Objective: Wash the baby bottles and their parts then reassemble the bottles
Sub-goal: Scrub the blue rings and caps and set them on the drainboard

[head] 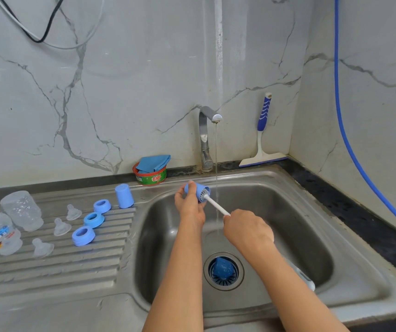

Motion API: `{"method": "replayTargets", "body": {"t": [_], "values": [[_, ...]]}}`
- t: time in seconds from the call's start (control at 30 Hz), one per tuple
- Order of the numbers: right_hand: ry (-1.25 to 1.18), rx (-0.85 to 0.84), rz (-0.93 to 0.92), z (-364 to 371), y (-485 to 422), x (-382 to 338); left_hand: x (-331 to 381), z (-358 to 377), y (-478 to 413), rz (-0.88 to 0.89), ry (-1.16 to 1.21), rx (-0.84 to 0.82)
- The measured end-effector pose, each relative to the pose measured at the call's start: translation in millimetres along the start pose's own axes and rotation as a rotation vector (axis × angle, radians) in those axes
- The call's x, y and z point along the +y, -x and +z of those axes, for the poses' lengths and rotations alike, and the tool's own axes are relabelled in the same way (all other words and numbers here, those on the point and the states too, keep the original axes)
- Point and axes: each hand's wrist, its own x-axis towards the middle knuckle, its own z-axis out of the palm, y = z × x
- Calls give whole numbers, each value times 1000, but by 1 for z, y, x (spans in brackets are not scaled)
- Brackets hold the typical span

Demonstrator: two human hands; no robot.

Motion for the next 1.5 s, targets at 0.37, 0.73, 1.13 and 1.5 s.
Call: {"method": "replayTargets", "body": {"t": [0.37, 0.73, 1.13, 1.5], "values": [[-1172, -965, 242, -4, -13, 15, 13, -8, -1, -222, 293, -34], [-1198, -986, 377, 0, -15, 12, 8, -13, -2, 87, 294, 100], [-537, -506, 87, 0, -10, 14, 6, -14, 4, -323, -13, 21], [-296, -358, 112, 4, -16, 19, 5, -18, 2, -299, -99, -37]]}}
